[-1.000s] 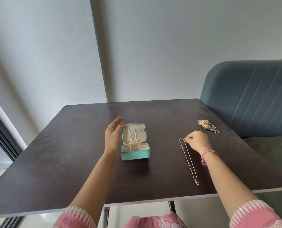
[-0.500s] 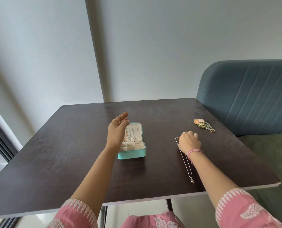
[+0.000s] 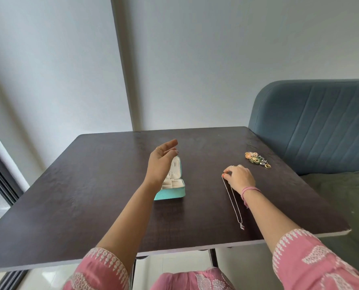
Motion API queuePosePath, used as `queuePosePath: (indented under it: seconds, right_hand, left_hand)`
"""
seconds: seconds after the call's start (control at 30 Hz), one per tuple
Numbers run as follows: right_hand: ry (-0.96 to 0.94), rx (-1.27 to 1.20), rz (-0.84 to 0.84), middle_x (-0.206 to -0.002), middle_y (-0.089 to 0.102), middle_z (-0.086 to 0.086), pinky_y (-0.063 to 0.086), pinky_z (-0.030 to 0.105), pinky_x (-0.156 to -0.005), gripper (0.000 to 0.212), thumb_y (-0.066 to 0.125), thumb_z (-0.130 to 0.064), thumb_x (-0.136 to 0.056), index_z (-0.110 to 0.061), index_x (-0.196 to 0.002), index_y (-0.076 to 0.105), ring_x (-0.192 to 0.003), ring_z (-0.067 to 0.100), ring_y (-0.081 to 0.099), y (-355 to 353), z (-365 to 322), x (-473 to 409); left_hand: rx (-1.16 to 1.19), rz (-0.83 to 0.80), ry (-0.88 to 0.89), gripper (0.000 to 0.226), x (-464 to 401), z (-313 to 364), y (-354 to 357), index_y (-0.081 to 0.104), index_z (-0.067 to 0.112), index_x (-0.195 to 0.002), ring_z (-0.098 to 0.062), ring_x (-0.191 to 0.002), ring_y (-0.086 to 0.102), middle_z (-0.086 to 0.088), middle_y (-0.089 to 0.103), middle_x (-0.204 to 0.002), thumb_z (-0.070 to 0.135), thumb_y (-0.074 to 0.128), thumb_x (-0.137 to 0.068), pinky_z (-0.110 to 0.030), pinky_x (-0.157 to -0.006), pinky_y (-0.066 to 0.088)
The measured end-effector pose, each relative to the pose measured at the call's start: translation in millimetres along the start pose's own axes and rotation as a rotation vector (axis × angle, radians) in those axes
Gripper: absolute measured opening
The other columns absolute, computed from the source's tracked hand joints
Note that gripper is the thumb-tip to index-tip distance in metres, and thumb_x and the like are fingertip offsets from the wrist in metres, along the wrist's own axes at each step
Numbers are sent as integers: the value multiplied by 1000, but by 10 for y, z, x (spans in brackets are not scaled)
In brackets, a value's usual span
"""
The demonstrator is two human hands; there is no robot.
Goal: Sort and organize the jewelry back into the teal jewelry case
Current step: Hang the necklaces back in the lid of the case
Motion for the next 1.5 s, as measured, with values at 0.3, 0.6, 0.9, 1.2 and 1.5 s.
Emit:
queuePosePath:
  seconds: [0.3,0.6,0.9,1.2,1.5]
  right_hand:
    - [47,48,-44,-119,57,6,49,41,-90,23,49,-21,-96,-25,-104,70,-116,28,50,59,-60,-25]
    - [-133,-553,-55,-82,67,-2,52,28,-73,18,40,-17,-101,-18,-93,56,-82,17,64,-377,-284,326]
    - [-483,-627,-106,-73,57,-4,51,25,-66,11,48,-17,-99,-20,-95,58,-57,5,55,-1401,-842,816]
    - [-438,-844,-32,-78,64,-2,46,20,-59,10,62,-30,-87,-22,-93,67,-70,5,57,-1570,-875,774]
    - [-478,-753,-81,-68,66,-8,44,26,-60,18,53,-33,-93,-29,-102,69,-59,10,51,-1072,-870,1063]
  left_hand:
    - [-2,-47,-20,32,27,-39,133,64,16,-120,-4,-108,61,8,67,-117,6,57,-91,-23,-99,43]
    - [46,-166,-36,28,138,-1,586,63,16,-121,-4,-111,60,8,66,-119,14,55,-94,-21,-99,42]
    - [-23,-483,-181,56,472,90,1264,70,13,-102,-17,-96,68,-3,73,-99,47,25,-101,-32,-95,45]
    - [367,-439,-173,32,523,460,1197,65,12,-76,-9,-48,41,4,49,-57,26,47,-99,-26,-62,41]
    - [728,-311,-155,24,360,631,915,63,7,-113,-14,-85,70,-5,72,-99,16,47,-98,-25,-82,55]
Point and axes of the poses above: each hand's wrist, its own x-axis away from the middle knuckle, its own y-axis out of the palm, z = x × y, the point moved 10 cm from there along -x, towards the middle knuckle
